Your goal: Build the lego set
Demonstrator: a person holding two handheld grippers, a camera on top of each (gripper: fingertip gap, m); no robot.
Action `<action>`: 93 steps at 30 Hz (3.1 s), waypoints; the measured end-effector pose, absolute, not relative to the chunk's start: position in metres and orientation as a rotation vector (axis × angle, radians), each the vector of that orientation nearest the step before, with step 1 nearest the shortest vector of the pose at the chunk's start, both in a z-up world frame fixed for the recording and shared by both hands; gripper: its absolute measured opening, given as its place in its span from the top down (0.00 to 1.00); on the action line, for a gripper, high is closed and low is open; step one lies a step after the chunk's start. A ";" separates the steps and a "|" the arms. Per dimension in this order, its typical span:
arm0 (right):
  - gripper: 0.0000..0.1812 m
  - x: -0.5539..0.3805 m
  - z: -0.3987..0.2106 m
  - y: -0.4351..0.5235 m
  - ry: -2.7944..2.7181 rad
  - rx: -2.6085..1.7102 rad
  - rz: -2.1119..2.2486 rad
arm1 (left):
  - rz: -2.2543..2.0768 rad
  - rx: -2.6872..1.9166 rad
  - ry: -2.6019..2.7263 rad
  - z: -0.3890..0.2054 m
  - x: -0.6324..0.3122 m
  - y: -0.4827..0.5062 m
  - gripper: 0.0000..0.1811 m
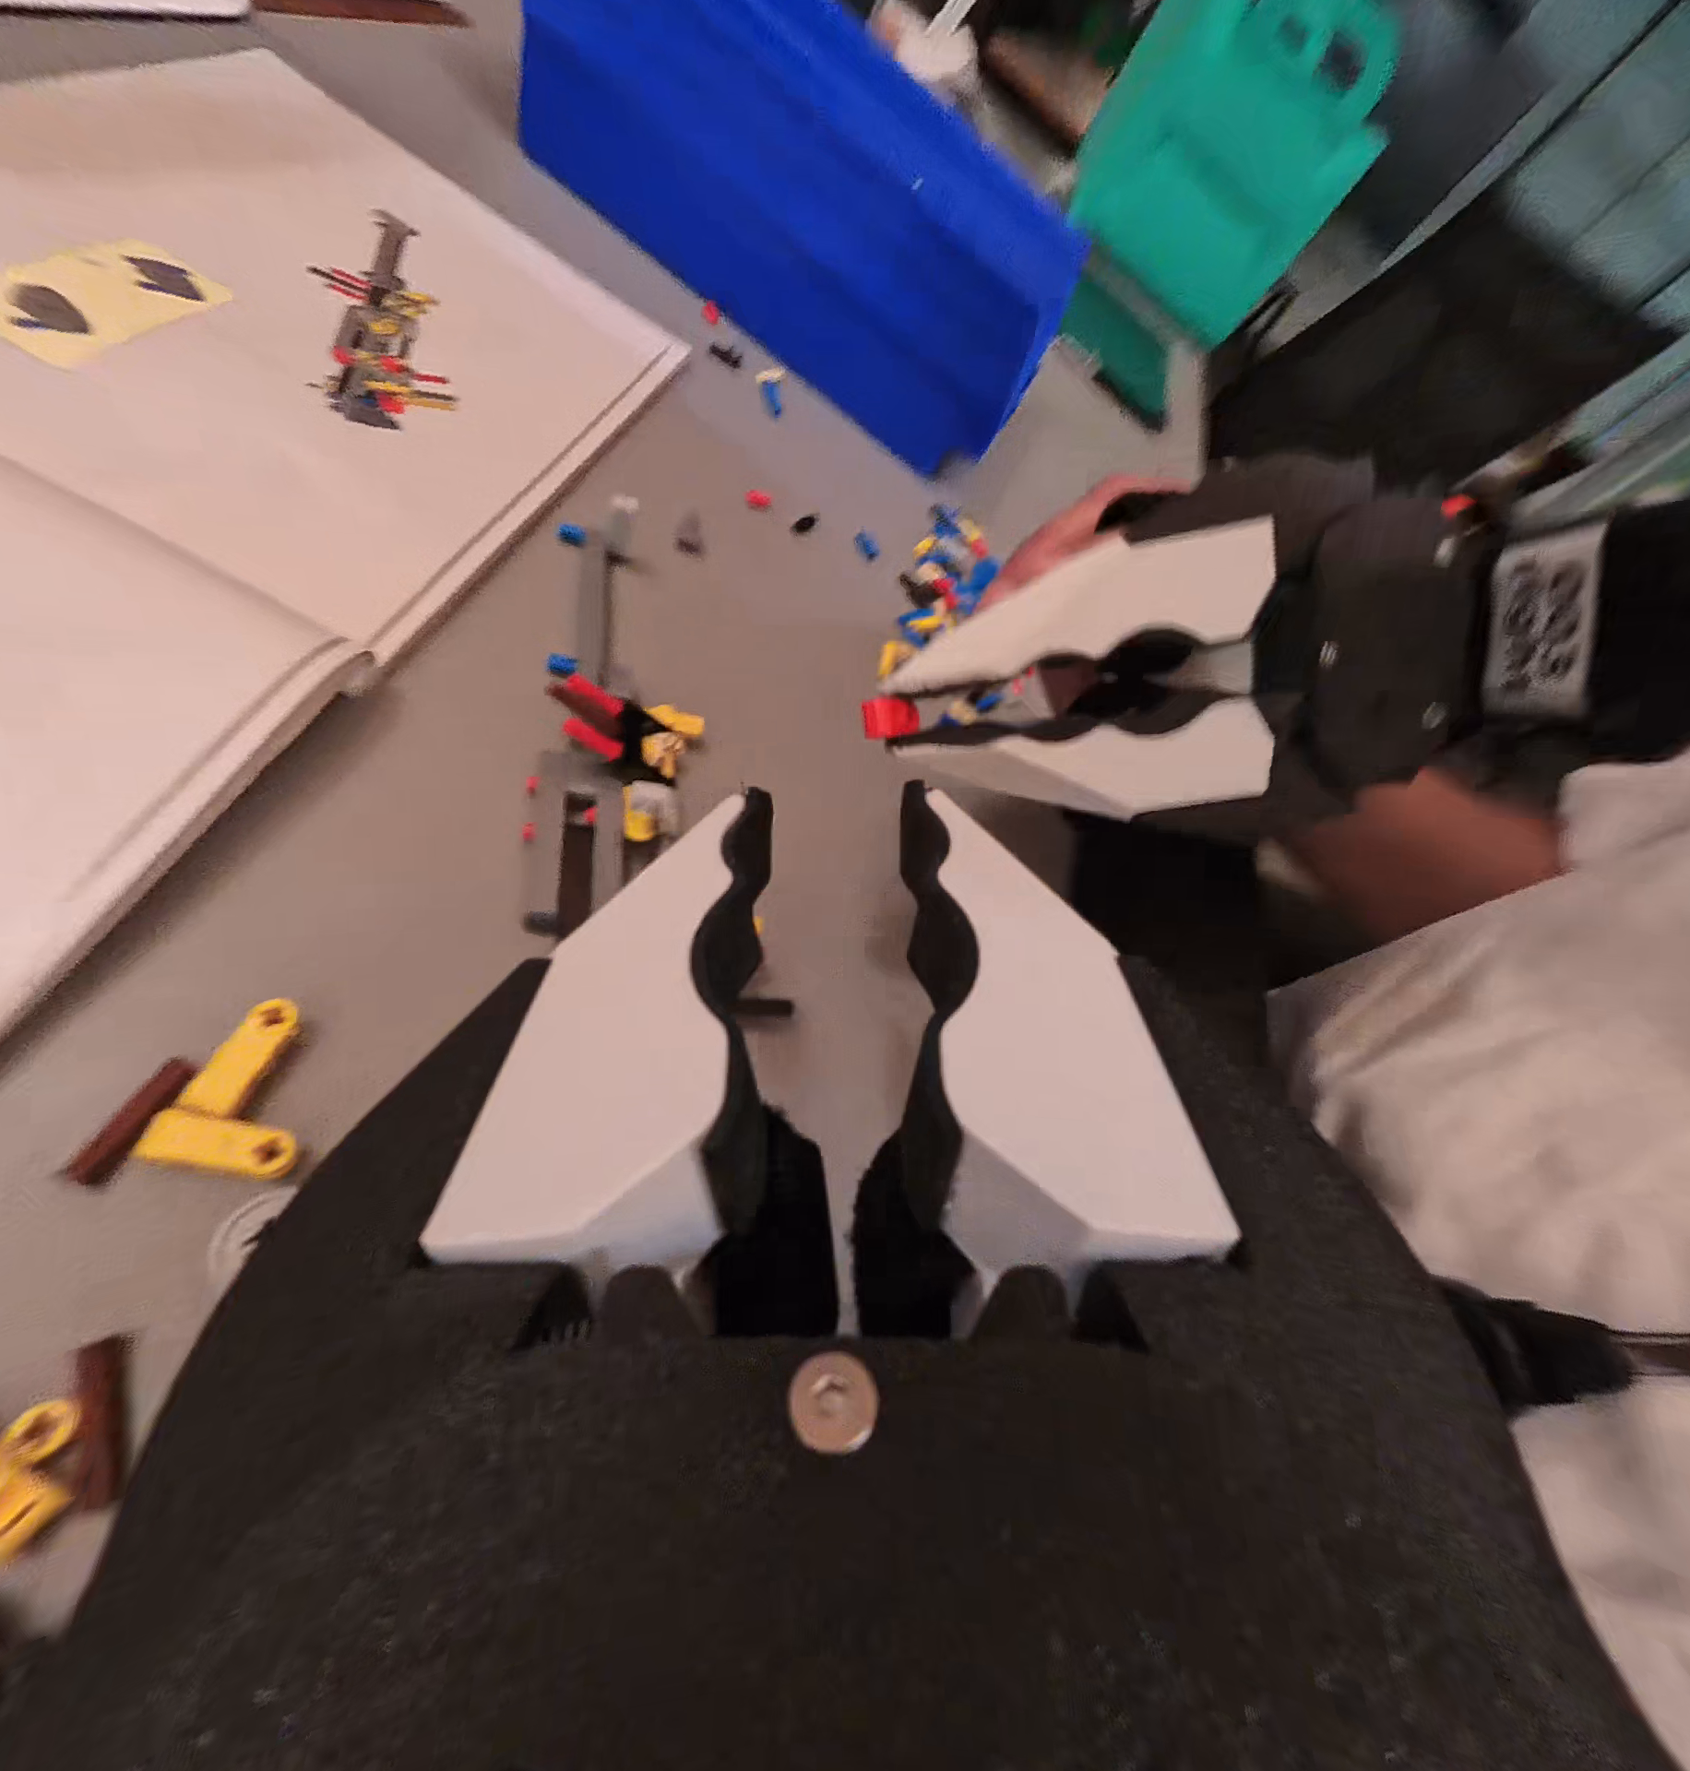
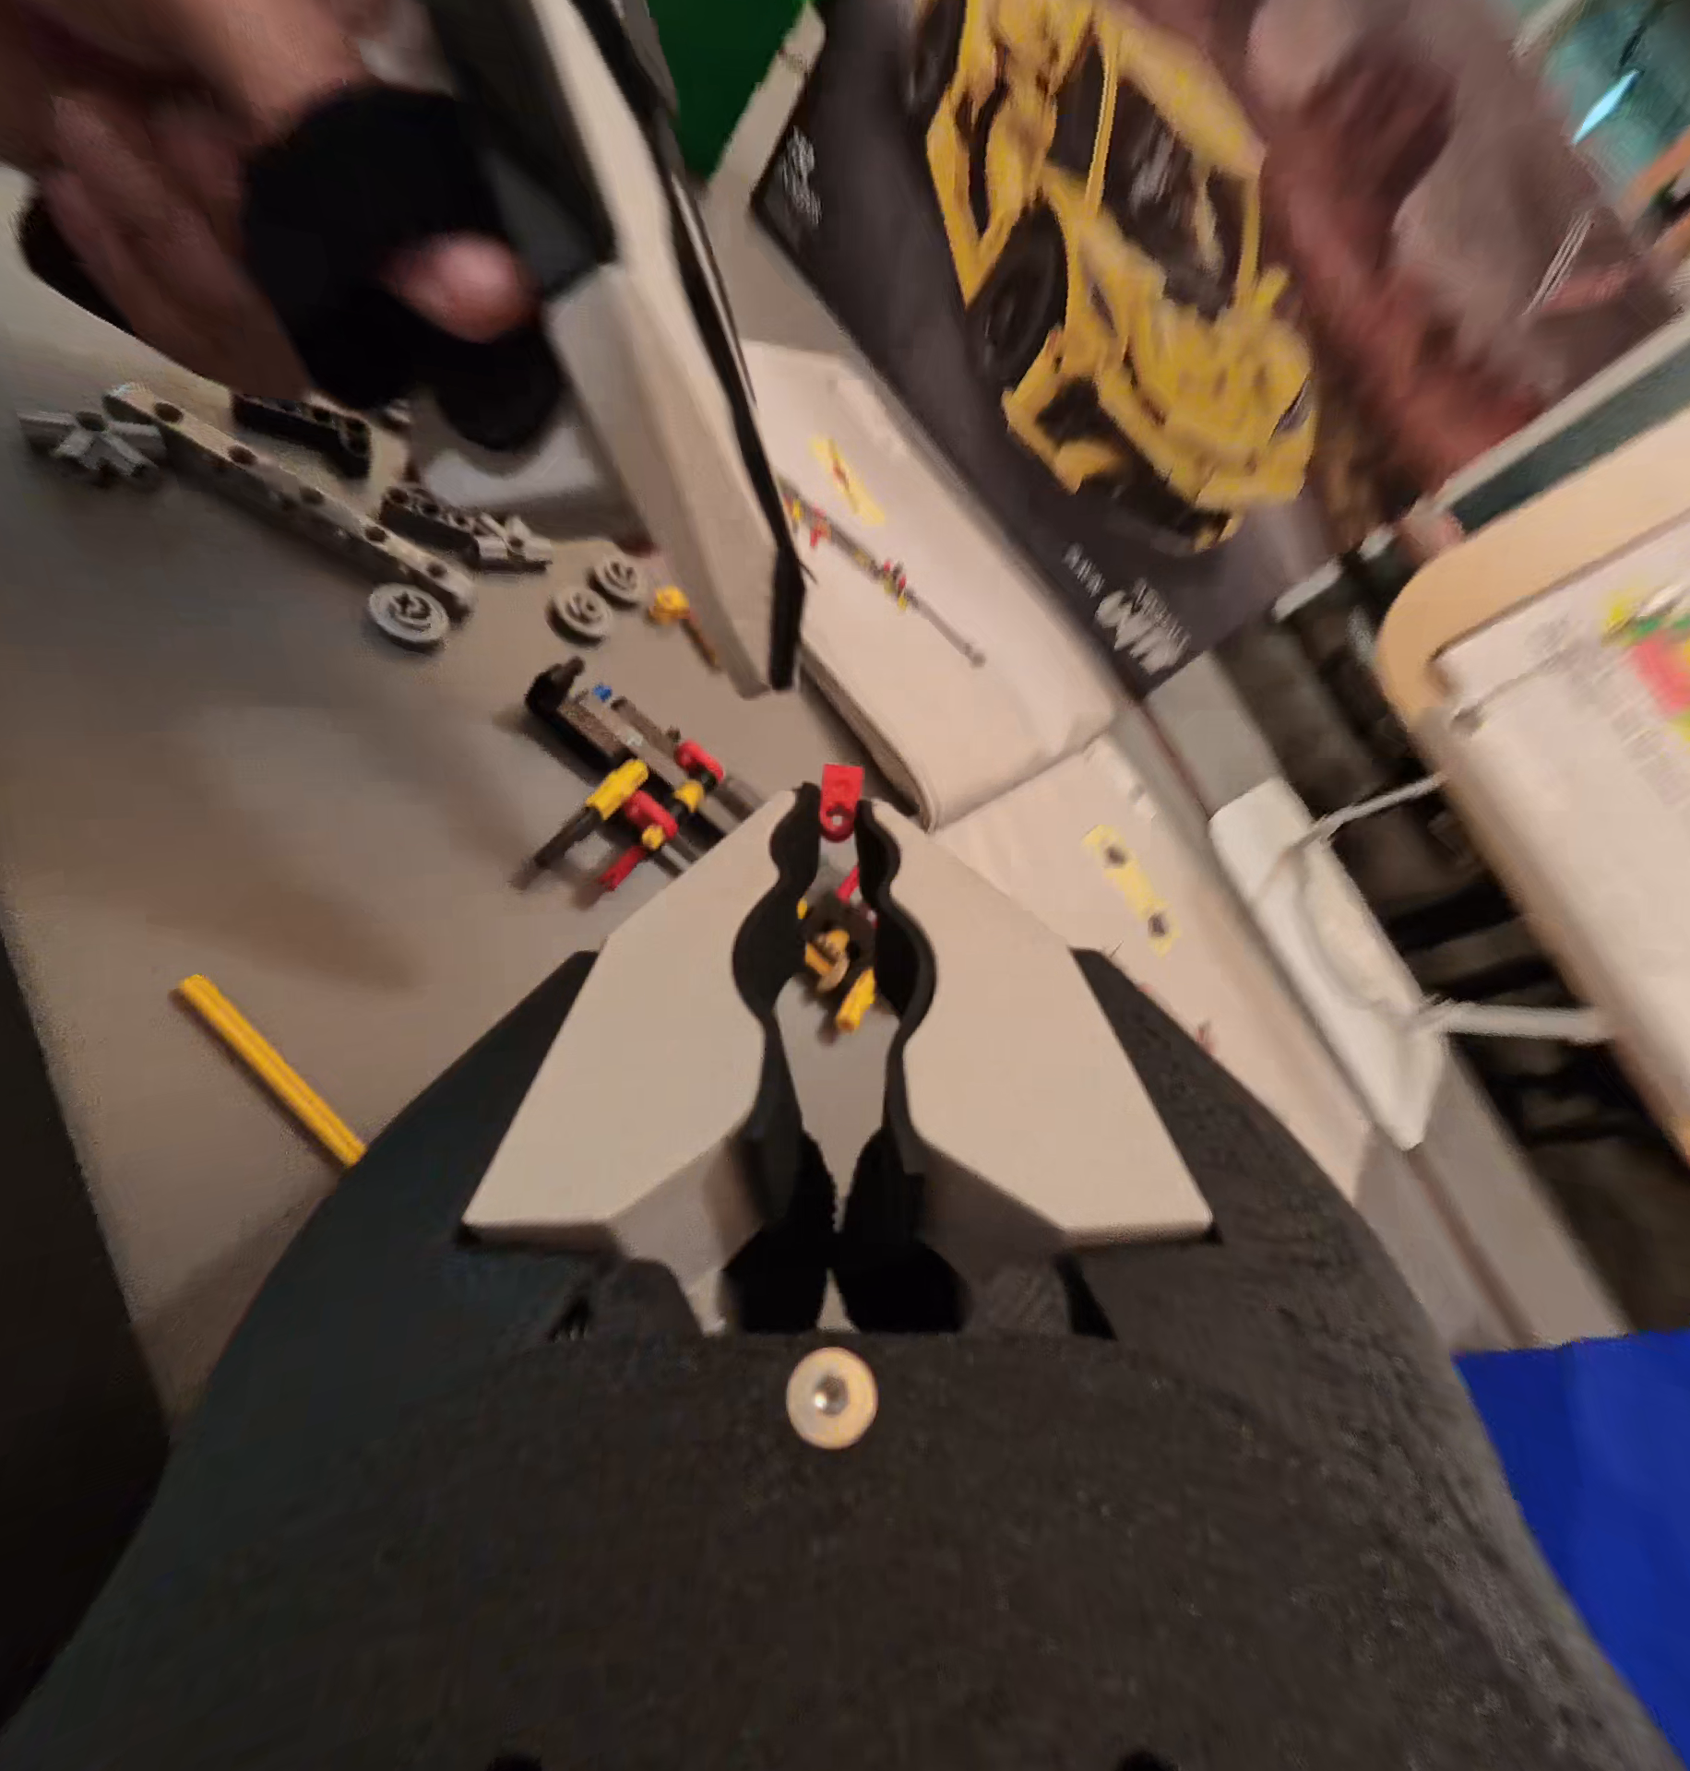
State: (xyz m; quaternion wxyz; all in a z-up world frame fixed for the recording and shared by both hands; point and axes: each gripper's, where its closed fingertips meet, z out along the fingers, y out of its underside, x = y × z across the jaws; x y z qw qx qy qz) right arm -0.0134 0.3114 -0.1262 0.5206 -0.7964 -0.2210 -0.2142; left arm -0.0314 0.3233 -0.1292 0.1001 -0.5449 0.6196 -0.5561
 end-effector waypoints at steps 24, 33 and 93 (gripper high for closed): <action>0.96 -0.049 -0.116 0.308 -0.574 -1.810 -0.245 | -2.037 -1.486 1.929 -0.113 -0.050 0.297 0.97; 0.96 -0.061 -0.124 0.301 -0.696 -1.820 -0.219 | -1.860 -1.308 2.144 -0.122 -0.063 0.290 0.96; 0.91 -0.084 -0.204 0.250 -0.838 -2.248 0.330 | -0.902 -1.200 1.895 -0.159 -0.068 0.338 0.97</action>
